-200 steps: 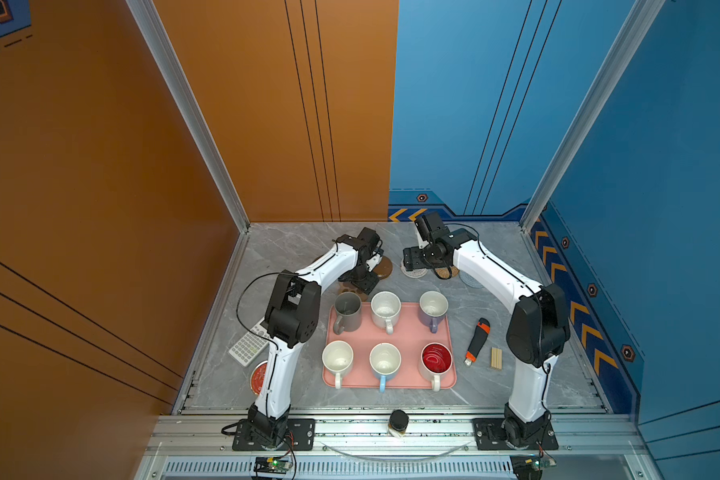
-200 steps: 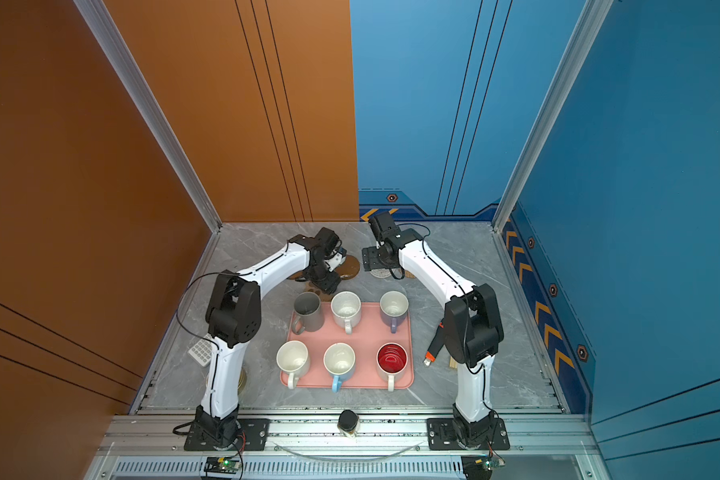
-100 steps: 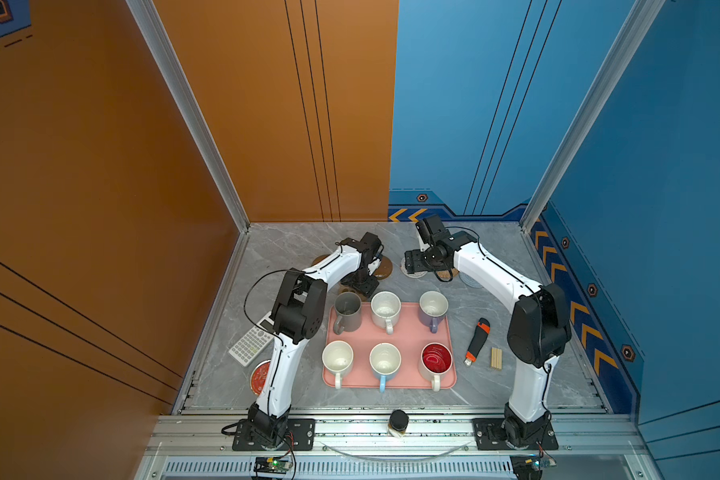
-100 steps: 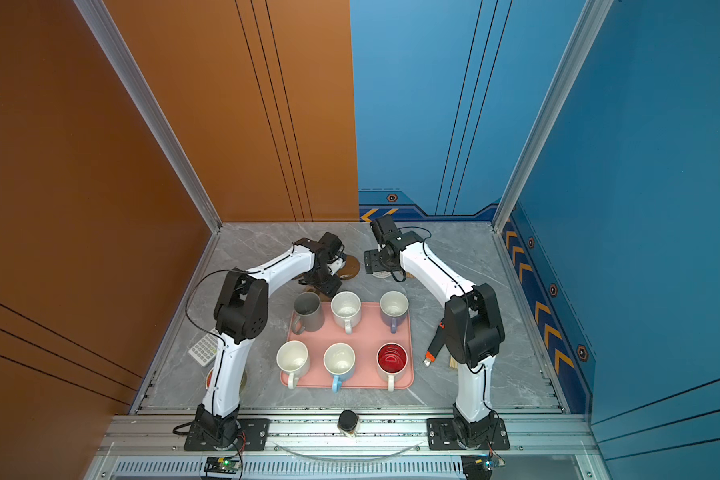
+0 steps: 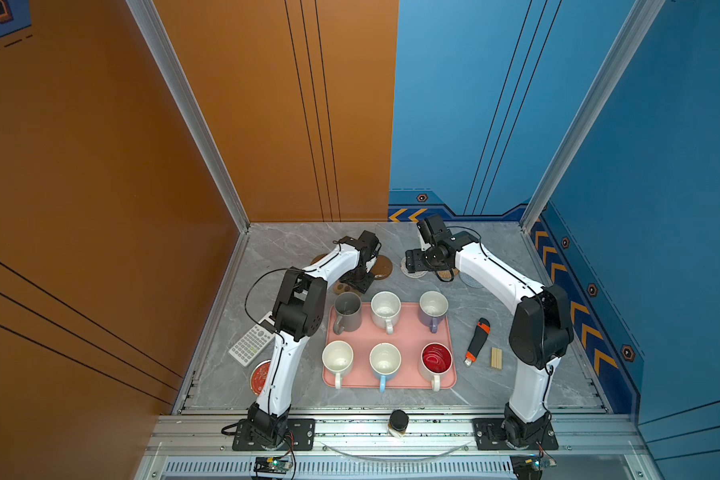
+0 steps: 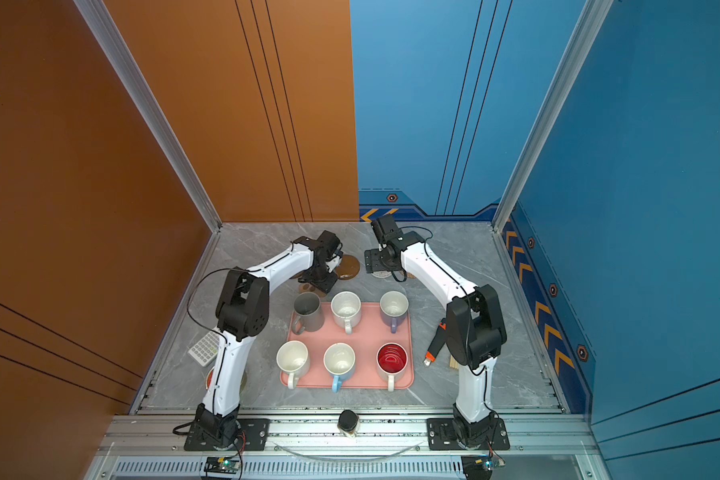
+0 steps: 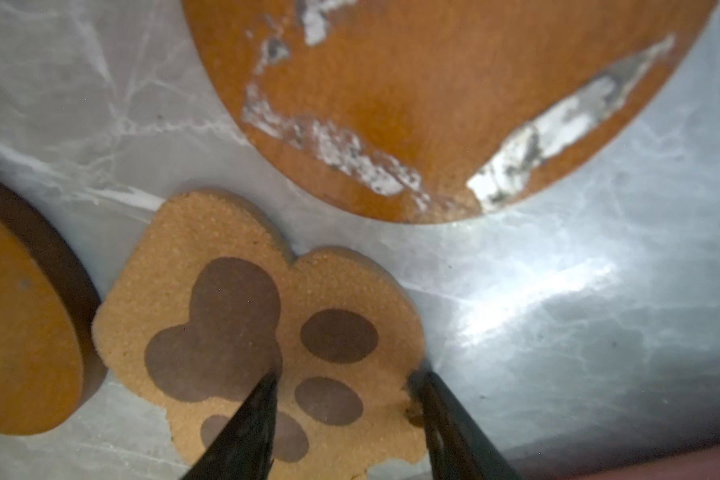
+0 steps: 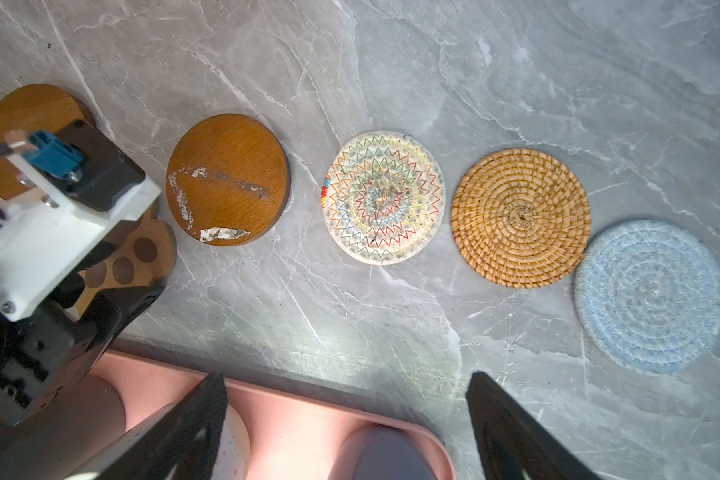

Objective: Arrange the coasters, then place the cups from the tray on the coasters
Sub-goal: 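Slide the cork paw-print coaster with the left gripper toward the scratched wooden coaster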

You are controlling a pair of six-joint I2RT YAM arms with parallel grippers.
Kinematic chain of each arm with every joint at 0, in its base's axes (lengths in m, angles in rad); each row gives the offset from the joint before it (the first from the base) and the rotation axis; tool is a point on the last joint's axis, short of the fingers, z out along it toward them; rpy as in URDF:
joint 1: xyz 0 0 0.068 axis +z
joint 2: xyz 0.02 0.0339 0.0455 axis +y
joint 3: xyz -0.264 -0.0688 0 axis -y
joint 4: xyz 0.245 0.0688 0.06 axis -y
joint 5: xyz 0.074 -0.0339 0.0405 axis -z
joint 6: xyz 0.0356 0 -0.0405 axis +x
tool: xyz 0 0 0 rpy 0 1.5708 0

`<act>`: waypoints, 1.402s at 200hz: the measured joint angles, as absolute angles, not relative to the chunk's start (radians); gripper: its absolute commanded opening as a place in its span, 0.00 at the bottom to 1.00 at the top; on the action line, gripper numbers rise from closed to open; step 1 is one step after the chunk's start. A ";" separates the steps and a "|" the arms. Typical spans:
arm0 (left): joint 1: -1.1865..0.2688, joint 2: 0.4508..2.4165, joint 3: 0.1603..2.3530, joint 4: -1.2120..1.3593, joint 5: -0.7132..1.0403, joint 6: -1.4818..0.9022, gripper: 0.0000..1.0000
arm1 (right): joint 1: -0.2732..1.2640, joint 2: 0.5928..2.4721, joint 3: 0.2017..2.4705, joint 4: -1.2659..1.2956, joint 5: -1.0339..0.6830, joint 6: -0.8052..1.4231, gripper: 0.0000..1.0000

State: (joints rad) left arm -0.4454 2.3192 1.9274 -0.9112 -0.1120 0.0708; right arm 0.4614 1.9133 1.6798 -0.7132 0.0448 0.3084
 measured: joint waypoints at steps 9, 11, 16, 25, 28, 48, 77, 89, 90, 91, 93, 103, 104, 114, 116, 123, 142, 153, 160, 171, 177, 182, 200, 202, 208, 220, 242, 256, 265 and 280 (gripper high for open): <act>-0.440 2.328 1.942 -0.911 -0.112 0.071 0.50 | 0.461 1.913 1.677 -0.714 0.045 0.312 0.89; -0.439 2.330 1.946 -0.911 -0.112 0.070 0.49 | 0.461 1.913 1.676 -0.713 0.045 0.312 0.89; -0.436 2.336 1.955 -0.911 -0.112 0.068 0.48 | 0.461 1.913 1.675 -0.713 0.045 0.313 0.89; -0.431 2.343 1.969 -0.911 -0.111 0.065 0.45 | 0.461 1.913 1.673 -0.713 0.045 0.315 0.89; -0.430 2.347 1.976 -0.911 -0.111 0.062 0.44 | 0.461 1.913 1.673 -0.713 0.045 0.315 0.89; -0.421 2.365 2.007 -0.911 -0.111 0.059 0.43 | 0.461 1.913 1.672 -0.713 0.045 0.315 0.89; -0.415 2.391 2.051 -0.914 -0.111 0.056 0.40 | 0.461 1.913 1.672 -0.713 0.045 0.315 0.89; -0.414 2.404 2.073 -0.915 -0.111 0.054 0.38 | 0.461 1.913 1.672 -0.713 0.045 0.315 0.89; -0.414 2.405 2.075 -0.915 -0.111 0.054 0.38 | 0.460 1.913 1.672 -0.713 0.045 0.315 0.89; -0.414 2.406 2.077 -0.915 -0.111 0.053 0.38 | 0.460 1.913 1.671 -0.713 0.045 0.315 0.89; -0.413 2.409 2.081 -0.915 -0.111 0.051 0.38 | 0.460 1.913 1.671 -0.713 0.045 0.315 0.89; -0.412 2.421 2.102 -0.915 -0.110 0.048 0.38 | 0.459 1.913 1.671 -0.713 0.045 0.315 0.89; -0.412 2.422 2.104 -0.914 -0.110 0.047 0.38 | 0.459 1.913 1.671 -0.713 0.045 0.315 0.89; -0.410 2.433 2.123 -0.915 -0.110 0.043 0.38 | 0.458 1.913 1.671 -0.713 0.045 0.315 0.89; -0.410 2.436 2.127 -0.915 -0.110 0.043 0.38 | 0.458 1.913 1.671 -0.713 0.045 0.315 0.89; -0.408 2.444 2.140 -0.915 -0.110 0.038 0.38 | 0.458 1.913 1.671 -0.713 0.045 0.315 0.89; -0.403 2.462 2.171 -0.914 -0.111 0.028 0.38 | 0.457 1.913 1.671 -0.713 0.045 0.315 0.89; -0.399 2.470 2.186 -0.914 -0.110 0.024 0.38 | 0.456 1.913 1.670 -0.713 0.045 0.315 0.89; -0.396 2.476 2.194 -0.914 -0.110 0.021 0.38 | 0.456 1.913 1.670 -0.713 0.045 0.315 0.89; -0.392 2.486 2.212 -0.914 -0.110 0.017 0.38 | 0.454 1.913 1.670 -0.713 0.045 0.315 0.89; -0.390 2.491 2.221 -0.914 -0.110 0.015 0.38 | 0.453 1.913 1.670 -0.713 0.045 0.315 0.89; -0.389 2.496 2.229 -0.914 -0.110 0.013 0.38 | 0.452 1.913 1.670 -0.713 0.045 0.315 0.89; -0.384 2.507 2.248 -0.914 -0.106 0.005 0.38 | 0.448 1.913 1.670 -0.713 0.045 0.315 0.89; -0.383 2.509 2.251 -0.914 -0.105 0.004 0.38 | 0.448 1.913 1.670 -0.713 0.045 0.316 0.89; -0.381 2.513 2.259 -0.914 -0.104 0.001 0.38 | 0.447 1.912 1.670 -0.713 0.045 0.315 0.89; -0.377 2.522 2.274 -0.914 -0.100 -0.006 0.38 | 0.445 1.909 1.667 -0.713 0.045 0.316 0.89; -0.371 2.539 2.305 -0.914 -0.089 -0.020 0.38 | 0.444 1.896 1.658 -0.713 0.045 0.316 0.89; -0.369 2.548 2.320 -0.914 -0.083 -0.028 0.38 | 0.444 1.887 1.655 -0.713 0.045 0.316 0.89; -0.368 2.550 2.325 -0.915 -0.078 -0.034 0.38 | 0.444 1.882 1.654 -0.713 0.045 0.316 0.89; -0.366 2.550 2.326 -0.914 -0.073 -0.044 0.39 | 0.443 1.877 1.654 -0.713 0.045 0.319 0.89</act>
